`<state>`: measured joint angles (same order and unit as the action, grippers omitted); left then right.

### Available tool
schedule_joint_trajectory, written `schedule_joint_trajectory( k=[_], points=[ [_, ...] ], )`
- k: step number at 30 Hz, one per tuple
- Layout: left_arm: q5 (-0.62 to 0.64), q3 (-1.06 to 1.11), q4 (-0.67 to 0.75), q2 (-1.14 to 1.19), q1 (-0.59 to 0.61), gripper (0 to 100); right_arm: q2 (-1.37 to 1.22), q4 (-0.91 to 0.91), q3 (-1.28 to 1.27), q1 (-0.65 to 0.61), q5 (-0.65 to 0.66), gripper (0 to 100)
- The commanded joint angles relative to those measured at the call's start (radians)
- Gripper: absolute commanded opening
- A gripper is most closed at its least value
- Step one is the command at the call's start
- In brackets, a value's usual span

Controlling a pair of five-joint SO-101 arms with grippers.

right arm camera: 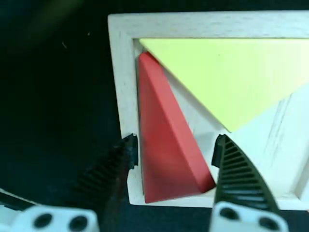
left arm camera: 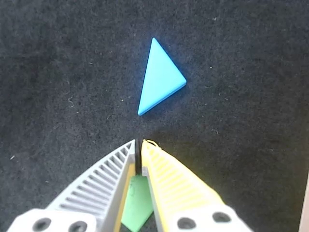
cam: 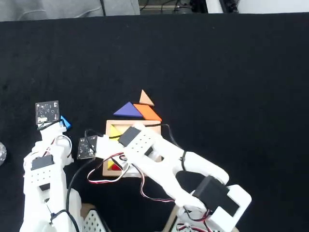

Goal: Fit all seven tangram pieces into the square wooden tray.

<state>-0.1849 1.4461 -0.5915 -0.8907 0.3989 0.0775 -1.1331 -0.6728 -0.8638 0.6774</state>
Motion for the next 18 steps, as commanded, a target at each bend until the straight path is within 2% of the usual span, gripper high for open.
schedule_joint_trajectory(
  k=[1, 5, 11, 15, 16, 18],
  points=[
    [-0.006, -0.005, -0.009, -0.012, 0.008, 3, 0.076, 0.005, 0.027, 0.015, -0.011, 25.4],
    [-0.006, -0.005, -0.009, -0.012, 0.008, 3, 0.136, 0.003, 0.022, 0.069, 0.049, 25.4],
    [-0.006, -0.005, -0.009, -0.012, 0.008, 3, 0.228, -0.046, 0.027, 0.127, 0.058, 25.4],
    [-0.006, -0.005, -0.009, -0.012, 0.008, 3, 0.266, -0.015, 0.022, 0.175, 0.058, 25.2],
    [-0.006, -0.005, -0.009, -0.012, 0.008, 3, 0.262, 0.006, 0.019, 0.192, 0.058, 23.4],
    [-0.006, -0.005, -0.009, -0.012, 0.007, 3, 0.237, 0.061, 0.004, 0.221, 0.058, 12.9]
  ],
)
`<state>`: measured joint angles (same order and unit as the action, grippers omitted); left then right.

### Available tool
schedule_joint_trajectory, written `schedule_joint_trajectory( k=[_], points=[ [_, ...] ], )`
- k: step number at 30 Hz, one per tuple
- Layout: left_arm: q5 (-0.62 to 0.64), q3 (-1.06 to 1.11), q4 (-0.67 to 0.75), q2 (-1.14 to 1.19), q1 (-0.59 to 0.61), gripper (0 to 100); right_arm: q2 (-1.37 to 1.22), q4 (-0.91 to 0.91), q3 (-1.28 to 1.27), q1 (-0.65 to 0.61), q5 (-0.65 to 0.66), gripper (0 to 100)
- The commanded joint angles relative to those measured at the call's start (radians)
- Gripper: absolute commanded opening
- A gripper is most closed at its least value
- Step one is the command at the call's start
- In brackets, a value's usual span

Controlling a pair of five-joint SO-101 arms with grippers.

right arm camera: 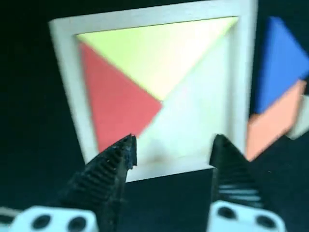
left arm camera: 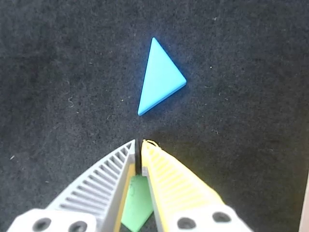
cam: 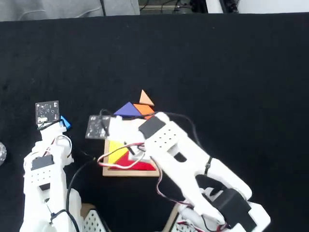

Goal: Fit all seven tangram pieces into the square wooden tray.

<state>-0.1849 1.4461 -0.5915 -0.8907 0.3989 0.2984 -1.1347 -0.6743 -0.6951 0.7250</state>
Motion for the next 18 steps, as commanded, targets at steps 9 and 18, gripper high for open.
schedule_joint_trajectory(
  k=[9, 18],
  points=[
    [-0.006, -0.005, -0.009, -0.012, 0.008, 3, -0.213, 0.138, -0.016, 0.023, 0.009, 1.1],
    [-0.006, -0.005, -0.009, -0.012, 0.008, 3, -0.242, 0.135, -0.019, -0.015, 0.011, 1.5]
  ],
)
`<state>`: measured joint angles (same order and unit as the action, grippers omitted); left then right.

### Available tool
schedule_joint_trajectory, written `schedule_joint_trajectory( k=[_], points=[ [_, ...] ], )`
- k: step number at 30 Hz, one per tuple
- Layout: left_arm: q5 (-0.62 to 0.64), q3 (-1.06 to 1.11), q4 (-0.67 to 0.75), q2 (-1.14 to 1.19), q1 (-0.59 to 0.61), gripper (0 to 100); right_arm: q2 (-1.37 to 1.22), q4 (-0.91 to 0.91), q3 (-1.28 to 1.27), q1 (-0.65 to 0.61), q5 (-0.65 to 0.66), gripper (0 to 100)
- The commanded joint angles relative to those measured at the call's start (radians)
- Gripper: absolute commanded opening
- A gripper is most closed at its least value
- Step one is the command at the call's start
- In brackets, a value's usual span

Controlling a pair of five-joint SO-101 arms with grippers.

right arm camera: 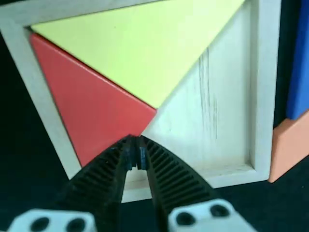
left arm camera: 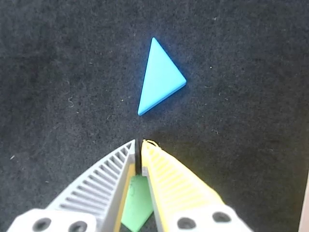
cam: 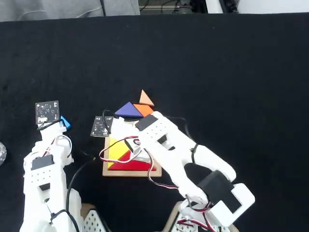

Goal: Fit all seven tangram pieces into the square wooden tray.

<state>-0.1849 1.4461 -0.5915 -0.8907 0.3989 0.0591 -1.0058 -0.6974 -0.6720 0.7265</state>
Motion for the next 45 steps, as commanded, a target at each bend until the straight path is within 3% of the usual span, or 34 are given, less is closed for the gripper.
schedule_joint_trajectory(
  k=[1, 7, 11, 17, 22, 24, 36, 45],
  points=[
    [-0.006, -0.005, -0.009, -0.012, 0.007, 3, -0.002, 0.006, 0.001, -0.052, 0.009, 1.5],
    [-0.006, -0.005, -0.009, -0.012, 0.008, 3, 0.015, -0.071, 0.067, -0.061, 0.008, 1.5],
    [-0.006, -0.005, -0.009, -0.012, 0.008, 3, 0.105, -0.183, 0.209, 0.077, 0.008, 1.5],
    [-0.006, -0.005, -0.009, -0.012, 0.007, 3, 0.160, -0.101, 0.297, 0.269, 0.002, 2.2],
    [-0.006, -0.005, -0.009, -0.012, 0.007, 3, 0.012, -0.084, 0.306, 0.279, 0.006, 16.8],
    [-0.006, -0.005, -0.009, -0.012, 0.007, 3, -0.053, -0.072, 0.340, 0.278, -0.003, 18.4],
    [-0.006, -0.005, -0.009, -0.012, 0.005, 3, -0.354, -0.121, 0.662, 0.273, -0.519, 17.4],
    [-0.006, -0.005, -0.009, -0.012, 0.005, 3, -0.490, -0.123, 0.742, 0.242, -0.568, 17.4]
  ],
)
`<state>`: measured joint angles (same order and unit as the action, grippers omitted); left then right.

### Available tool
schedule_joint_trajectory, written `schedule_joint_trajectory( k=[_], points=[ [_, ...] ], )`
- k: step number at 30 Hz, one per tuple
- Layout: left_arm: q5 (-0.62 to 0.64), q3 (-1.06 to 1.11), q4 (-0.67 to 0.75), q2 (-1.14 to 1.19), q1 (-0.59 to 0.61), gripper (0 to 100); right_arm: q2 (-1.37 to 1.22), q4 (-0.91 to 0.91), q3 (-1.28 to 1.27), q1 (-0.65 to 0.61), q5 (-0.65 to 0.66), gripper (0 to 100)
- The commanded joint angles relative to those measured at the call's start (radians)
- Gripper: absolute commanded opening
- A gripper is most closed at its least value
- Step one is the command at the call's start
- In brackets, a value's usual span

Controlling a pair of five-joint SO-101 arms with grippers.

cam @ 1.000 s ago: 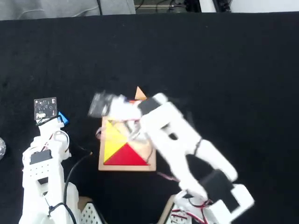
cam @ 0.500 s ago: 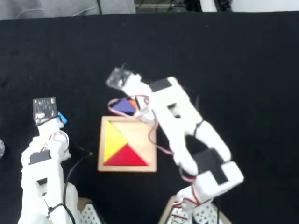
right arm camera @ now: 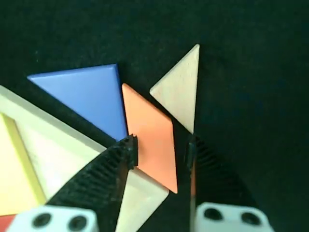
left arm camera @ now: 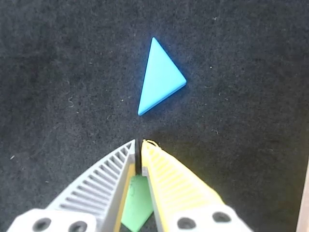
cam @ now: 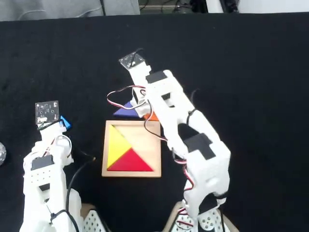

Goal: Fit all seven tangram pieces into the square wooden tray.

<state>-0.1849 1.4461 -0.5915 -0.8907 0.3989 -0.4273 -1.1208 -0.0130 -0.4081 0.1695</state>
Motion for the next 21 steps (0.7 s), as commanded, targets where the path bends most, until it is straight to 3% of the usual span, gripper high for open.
schedule_joint_trajectory(
  k=[1, 21],
  points=[
    [-0.006, -0.005, -0.009, -0.012, 0.005, 3, -0.010, -0.008, 0.064, -0.021, -0.011, 17.4],
    [-0.006, -0.005, -0.009, -0.012, 0.007, 3, -0.027, -0.021, 0.061, -0.028, -0.011, 17.4]
  ],
)
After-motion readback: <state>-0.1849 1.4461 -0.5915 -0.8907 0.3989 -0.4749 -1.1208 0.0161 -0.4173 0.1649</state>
